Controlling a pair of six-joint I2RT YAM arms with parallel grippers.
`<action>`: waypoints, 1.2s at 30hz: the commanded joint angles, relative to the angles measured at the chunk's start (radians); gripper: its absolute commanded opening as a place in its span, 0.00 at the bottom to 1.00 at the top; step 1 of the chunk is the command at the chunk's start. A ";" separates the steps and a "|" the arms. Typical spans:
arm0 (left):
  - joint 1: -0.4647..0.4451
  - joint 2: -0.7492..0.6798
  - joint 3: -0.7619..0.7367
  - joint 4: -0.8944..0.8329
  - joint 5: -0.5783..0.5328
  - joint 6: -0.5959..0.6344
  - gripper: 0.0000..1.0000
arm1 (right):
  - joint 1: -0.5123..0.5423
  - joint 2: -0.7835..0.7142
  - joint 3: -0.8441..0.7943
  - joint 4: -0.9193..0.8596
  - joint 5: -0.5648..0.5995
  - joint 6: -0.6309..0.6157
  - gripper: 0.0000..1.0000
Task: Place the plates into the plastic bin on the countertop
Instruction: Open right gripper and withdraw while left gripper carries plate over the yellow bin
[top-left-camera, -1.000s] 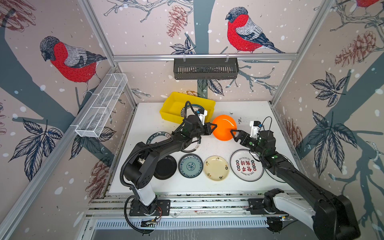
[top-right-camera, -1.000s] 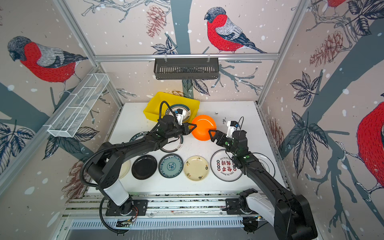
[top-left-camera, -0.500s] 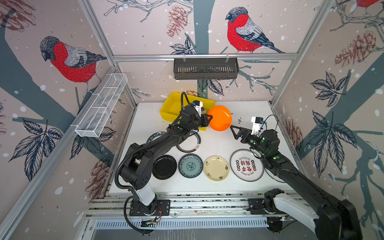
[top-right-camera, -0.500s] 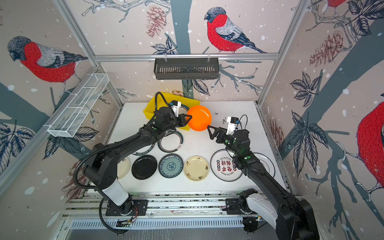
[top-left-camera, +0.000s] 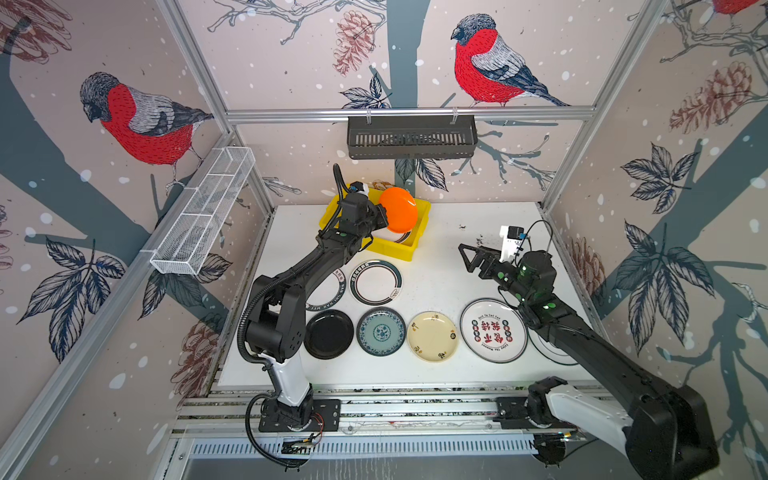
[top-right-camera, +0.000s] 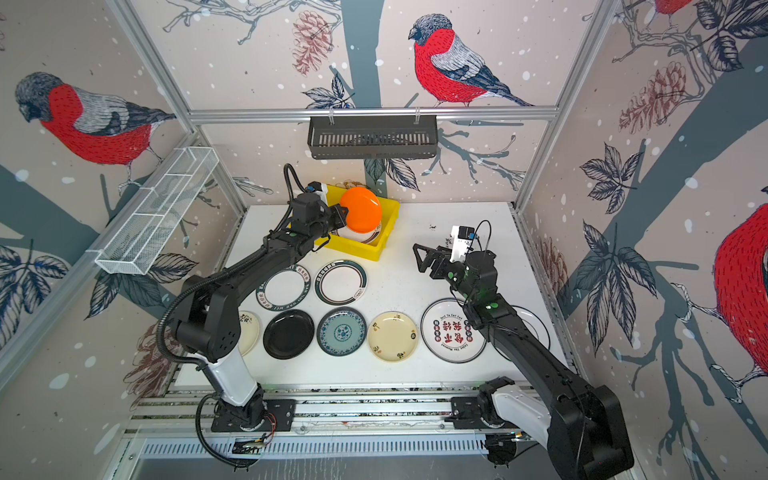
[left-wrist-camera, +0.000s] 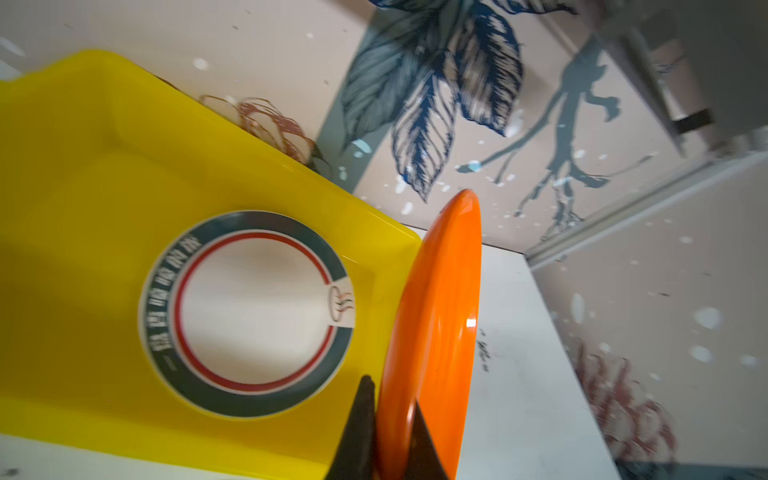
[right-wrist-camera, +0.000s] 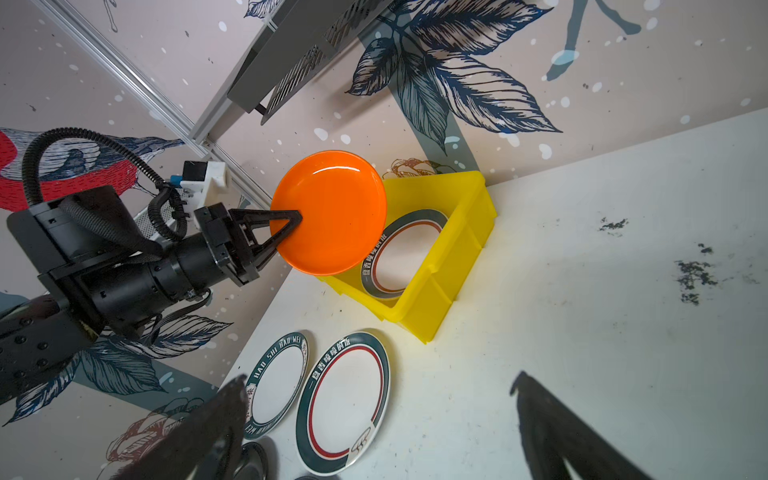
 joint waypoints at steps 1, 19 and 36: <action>0.003 0.057 0.078 -0.093 -0.226 0.104 0.00 | 0.000 -0.011 0.007 -0.027 0.022 -0.036 1.00; 0.065 0.382 0.443 -0.302 -0.166 0.061 0.00 | 0.000 -0.070 -0.049 -0.033 -0.009 -0.041 1.00; 0.089 0.488 0.489 -0.303 -0.047 0.022 0.00 | -0.004 -0.067 -0.041 -0.079 0.018 -0.054 1.00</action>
